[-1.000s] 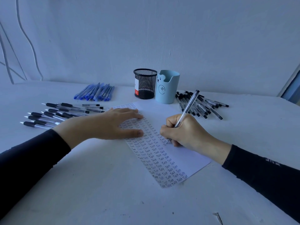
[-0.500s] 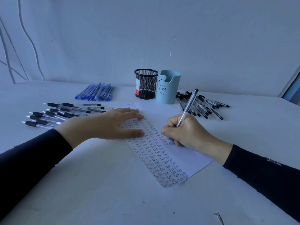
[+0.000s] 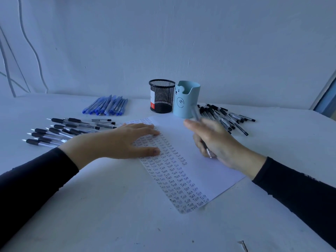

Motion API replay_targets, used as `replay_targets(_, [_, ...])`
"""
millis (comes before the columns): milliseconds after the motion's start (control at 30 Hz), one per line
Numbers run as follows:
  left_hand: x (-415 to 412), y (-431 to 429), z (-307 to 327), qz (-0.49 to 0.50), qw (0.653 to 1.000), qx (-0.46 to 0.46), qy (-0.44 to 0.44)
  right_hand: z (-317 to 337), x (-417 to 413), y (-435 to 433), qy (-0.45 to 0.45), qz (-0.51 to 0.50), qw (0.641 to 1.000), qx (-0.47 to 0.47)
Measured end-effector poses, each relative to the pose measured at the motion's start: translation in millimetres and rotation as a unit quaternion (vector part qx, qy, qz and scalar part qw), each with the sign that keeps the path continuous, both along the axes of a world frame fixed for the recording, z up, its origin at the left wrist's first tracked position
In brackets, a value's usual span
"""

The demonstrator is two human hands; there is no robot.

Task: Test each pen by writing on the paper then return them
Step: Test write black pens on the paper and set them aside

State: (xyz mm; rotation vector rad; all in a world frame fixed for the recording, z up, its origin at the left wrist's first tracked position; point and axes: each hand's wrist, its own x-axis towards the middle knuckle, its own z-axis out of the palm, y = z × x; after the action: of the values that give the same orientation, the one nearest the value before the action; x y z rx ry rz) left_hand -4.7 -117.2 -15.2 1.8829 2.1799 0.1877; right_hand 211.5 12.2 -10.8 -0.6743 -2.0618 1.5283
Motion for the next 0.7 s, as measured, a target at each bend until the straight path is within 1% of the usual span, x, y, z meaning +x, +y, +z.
replay_targets(100, [-1.0,-0.7,-0.3,-0.001,1.0,-0.002,0.0,2.1,-0.5,10.5,0.013,-0.003,0.998,-0.064])
replay_targets(200, [-0.6,-1.0,0.0,0.001,1.0,-0.004,0.002,7.4,0.7,18.8,0.024,-0.007,0.996,-0.09])
replay_targets(300, [1.0,-1.6,0.7,0.002,1.0,0.003,0.004,11.4,3.0,25.3,0.076,0.022,0.983,-0.166])
replay_targets(367, [2.2,-1.9,1.2,0.002,1.0,0.003,0.003,11.1,5.4,28.1,0.092,0.036,0.976,-0.197])
replay_targets(500, [2.5,-2.2,1.5,0.001,1.0,-0.004,0.004,6.8,3.8,34.4,0.082,0.021,0.98,-0.181])
replay_targets(567, [2.0,-2.0,1.7,0.0,1.0,-0.006,0.005,6.7,2.3,37.9,0.093,0.004,0.982,-0.166])
replay_targets(633, [1.9,-1.3,1.7,-0.003,1.0,-0.002,0.008,10.8,2.9,41.7,0.125,-0.021,0.979,-0.161])
replay_targets(700, [1.3,-0.5,1.5,-0.005,1.0,-0.002,0.011,17.4,6.2,48.3,0.182,-0.049,0.969,-0.159])
